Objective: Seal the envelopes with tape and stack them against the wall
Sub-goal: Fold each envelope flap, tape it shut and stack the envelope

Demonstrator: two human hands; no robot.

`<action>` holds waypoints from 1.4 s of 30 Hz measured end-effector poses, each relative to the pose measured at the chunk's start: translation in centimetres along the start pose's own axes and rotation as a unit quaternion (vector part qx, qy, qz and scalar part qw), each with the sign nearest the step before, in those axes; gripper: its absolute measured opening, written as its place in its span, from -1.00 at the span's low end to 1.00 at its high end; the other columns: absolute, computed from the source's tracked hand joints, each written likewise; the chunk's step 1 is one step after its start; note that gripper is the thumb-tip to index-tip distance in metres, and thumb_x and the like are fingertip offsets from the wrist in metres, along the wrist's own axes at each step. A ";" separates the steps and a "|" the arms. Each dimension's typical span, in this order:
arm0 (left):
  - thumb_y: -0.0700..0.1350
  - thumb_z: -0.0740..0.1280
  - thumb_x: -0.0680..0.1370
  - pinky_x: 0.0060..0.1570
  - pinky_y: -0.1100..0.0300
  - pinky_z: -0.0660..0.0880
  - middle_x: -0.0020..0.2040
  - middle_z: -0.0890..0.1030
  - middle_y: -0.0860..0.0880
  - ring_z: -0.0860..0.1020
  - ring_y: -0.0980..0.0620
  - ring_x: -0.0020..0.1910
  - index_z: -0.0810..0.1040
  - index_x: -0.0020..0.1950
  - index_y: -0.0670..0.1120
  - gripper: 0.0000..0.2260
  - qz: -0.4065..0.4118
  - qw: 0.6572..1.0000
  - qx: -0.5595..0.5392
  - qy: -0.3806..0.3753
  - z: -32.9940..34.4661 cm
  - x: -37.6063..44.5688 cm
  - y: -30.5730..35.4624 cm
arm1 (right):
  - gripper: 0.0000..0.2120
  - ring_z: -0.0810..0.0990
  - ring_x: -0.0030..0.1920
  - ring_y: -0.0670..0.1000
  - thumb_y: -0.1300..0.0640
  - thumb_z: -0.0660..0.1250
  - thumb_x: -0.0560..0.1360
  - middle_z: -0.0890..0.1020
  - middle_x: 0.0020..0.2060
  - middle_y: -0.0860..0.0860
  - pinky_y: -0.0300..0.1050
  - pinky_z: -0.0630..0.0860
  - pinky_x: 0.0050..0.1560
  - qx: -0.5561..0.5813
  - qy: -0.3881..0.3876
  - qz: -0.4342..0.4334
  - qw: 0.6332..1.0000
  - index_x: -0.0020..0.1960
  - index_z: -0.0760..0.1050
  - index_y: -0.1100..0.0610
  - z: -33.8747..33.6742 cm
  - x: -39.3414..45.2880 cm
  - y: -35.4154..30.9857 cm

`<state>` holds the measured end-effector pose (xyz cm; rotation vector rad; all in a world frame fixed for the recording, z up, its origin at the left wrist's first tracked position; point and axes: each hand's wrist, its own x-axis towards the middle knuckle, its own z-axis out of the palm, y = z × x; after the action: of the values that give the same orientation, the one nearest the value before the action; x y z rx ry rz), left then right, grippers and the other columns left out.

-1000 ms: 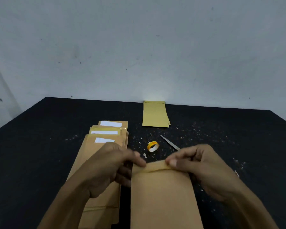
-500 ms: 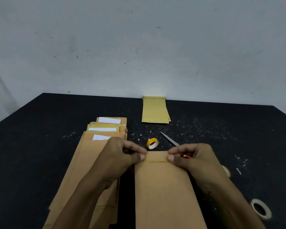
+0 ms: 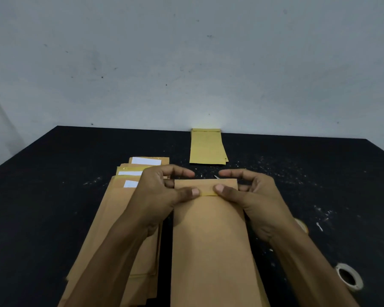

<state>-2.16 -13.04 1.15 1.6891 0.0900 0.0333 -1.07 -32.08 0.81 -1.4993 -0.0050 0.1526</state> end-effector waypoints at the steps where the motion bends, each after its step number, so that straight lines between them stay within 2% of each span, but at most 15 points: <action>1: -0.31 0.56 0.36 -0.17 0.12 0.66 -0.22 0.73 -0.10 0.70 0.00 -0.23 0.65 0.03 -0.10 -0.71 0.003 1.000 0.002 0.002 -0.1 0.0 0.0 | -0.66 0.73 -0.19 0.10 0.33 0.52 0.37 0.73 -0.18 0.20 -0.06 0.69 -0.22 0.001 -0.008 0.001 1.000 0.12 0.60 0.15 0.1 0.0 0.0; 5: -0.31 0.55 0.37 -0.21 0.15 0.64 -0.21 0.73 -0.08 0.70 0.01 -0.22 0.65 0.02 -0.09 -0.72 0.002 1.000 0.011 -0.004 -0.1 0.0 0.0 | -0.72 0.72 -0.24 0.04 0.37 0.52 0.37 0.73 -0.22 0.18 -0.08 0.66 -0.24 -0.025 0.010 -0.017 0.999 0.03 0.62 0.15 0.4 0.0 0.1; 9: -0.30 0.54 0.39 -0.22 0.11 0.64 -0.19 0.72 -0.09 0.69 -0.03 -0.20 0.67 0.00 -0.06 -0.75 0.002 1.000 0.006 -0.002 0.0 0.1 -0.1 | -0.76 0.69 -0.21 0.08 0.32 0.52 0.40 0.71 -0.21 0.23 -0.08 0.66 -0.24 -0.034 0.008 -0.035 0.999 0.02 0.63 0.11 0.8 0.1 0.3; 14: -0.31 0.55 0.38 -0.14 0.06 0.66 -0.21 0.72 -0.07 0.71 -0.03 -0.17 0.65 0.02 -0.05 -0.72 0.021 0.999 0.029 -0.036 0.5 -0.1 0.1 | -0.73 0.68 -0.26 -0.14 0.35 0.57 0.33 0.72 -0.25 0.00 -0.27 0.59 -0.28 -0.038 -0.018 -0.060 0.997 0.00 0.65 0.21 1.0 0.2 0.5; 17: -0.31 0.56 0.36 -0.15 0.04 0.65 -0.20 0.72 -0.12 0.71 -0.06 -0.17 0.63 0.05 -0.03 -0.66 0.016 0.999 0.027 -0.032 0.0 0.1 0.2 | -0.65 0.69 -0.26 -0.09 0.26 0.63 0.20 0.73 -0.26 0.05 -0.20 0.61 -0.29 -0.039 -0.006 -0.045 0.998 -0.04 0.65 0.20 0.6 0.4 0.4; 19: -0.30 0.57 0.35 -0.24 0.13 0.63 -0.21 0.72 -0.13 0.70 -0.03 -0.21 0.62 0.08 -0.04 -0.64 0.019 0.999 0.028 -0.028 -0.6 0.1 0.6 | -0.59 0.70 -0.20 0.02 0.19 0.60 0.16 0.73 -0.19 0.14 -0.10 0.66 -0.26 -0.019 -0.012 -0.025 0.999 -0.01 0.65 0.23 0.4 0.5 0.2; 21: -0.30 0.57 0.36 -0.31 0.24 0.59 -0.25 0.72 -0.09 0.69 0.05 -0.27 0.62 0.09 -0.06 -0.64 0.021 0.999 0.036 -0.024 -1.1 0.2 1.0 | -0.61 0.69 -0.19 0.08 0.19 0.55 0.22 0.72 -0.15 0.22 -0.04 0.66 -0.25 -0.002 -0.035 -0.008 0.999 0.03 0.64 0.24 0.4 0.4 0.0; 25: -0.30 0.56 0.37 -0.36 0.32 0.53 -0.37 0.68 -0.02 0.65 0.14 -0.34 0.62 0.08 -0.07 -0.66 0.020 0.999 0.044 -0.015 -1.8 0.2 1.0 | -0.78 0.67 -0.26 0.05 0.34 0.45 0.43 0.72 -0.18 0.24 -0.10 0.62 -0.35 0.019 -0.062 0.009 0.998 0.06 0.63 0.23 0.5 0.3 -0.1; 29: -0.29 0.57 0.35 -0.24 0.18 0.60 -0.29 0.71 -0.10 0.68 0.00 -0.25 0.63 0.08 -0.07 -0.66 0.017 0.999 0.051 0.007 -2.2 0.0 0.5 | -0.83 0.68 -0.29 0.03 0.36 0.47 0.43 0.72 -0.21 0.23 -0.11 0.61 -0.38 -0.011 -0.031 -0.020 0.999 0.01 0.63 0.23 1.2 0.1 0.1; 32: -0.30 0.56 0.34 -0.26 0.17 0.60 -0.21 0.71 -0.14 0.69 -0.02 -0.24 0.64 0.06 -0.10 -0.67 0.012 0.999 0.027 0.018 -2.8 0.1 0.5 | -0.78 0.69 -0.33 0.06 0.32 0.52 0.38 0.70 -0.24 0.26 -0.11 0.61 -0.40 0.009 -0.014 -0.018 1.000 0.01 0.62 0.24 1.3 0.1 0.1; 34: -0.30 0.57 0.34 -0.22 0.13 0.60 -0.15 0.70 -0.13 0.69 -0.03 -0.22 0.65 0.05 -0.10 -0.68 0.014 0.999 0.025 0.015 -3.1 0.2 0.4 | -0.78 0.70 -0.33 0.06 0.30 0.53 0.38 0.71 -0.28 0.22 -0.10 0.62 -0.39 0.005 -0.014 -0.017 1.000 0.01 0.62 0.26 1.5 0.1 0.1; 36: -0.29 0.55 0.37 -0.22 0.14 0.60 -0.22 0.70 -0.11 0.68 -0.01 -0.24 0.65 0.05 -0.10 -0.72 0.012 0.999 0.033 0.007 -3.5 0.2 0.3 | -0.74 0.71 -0.29 0.08 0.25 0.52 0.38 0.72 -0.25 0.21 -0.09 0.63 -0.37 0.005 -0.027 -0.014 1.000 0.04 0.62 0.26 1.7 0.1 0.3; 39: -0.31 0.43 0.51 -0.19 0.21 0.60 -0.19 0.72 -0.08 0.66 0.01 -0.19 0.65 0.04 -0.11 -0.83 -0.002 0.998 0.057 -0.022 -4.7 0.1 0.1 | -0.68 0.70 -0.29 0.07 0.13 0.50 0.36 0.73 -0.18 0.21 -0.14 0.63 -0.37 0.008 -0.051 0.004 0.999 0.07 0.63 0.26 1.2 0.2 0.5; 42: -0.35 0.28 0.59 -0.08 0.15 0.54 -0.03 0.67 -0.05 0.61 0.00 -0.01 0.66 0.03 -0.09 -0.78 -0.009 0.990 0.138 0.004 -6.4 0.3 -0.8 | -0.81 0.68 -0.33 0.04 0.20 0.47 0.45 0.73 -0.19 0.19 -0.18 0.61 -0.38 -0.029 -0.024 0.001 0.999 0.03 0.63 0.26 -0.2 0.3 0.8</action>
<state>-2.38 -6.54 1.10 1.9647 0.1198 0.0149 -0.85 -32.19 -0.05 -1.5535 -0.0468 0.1909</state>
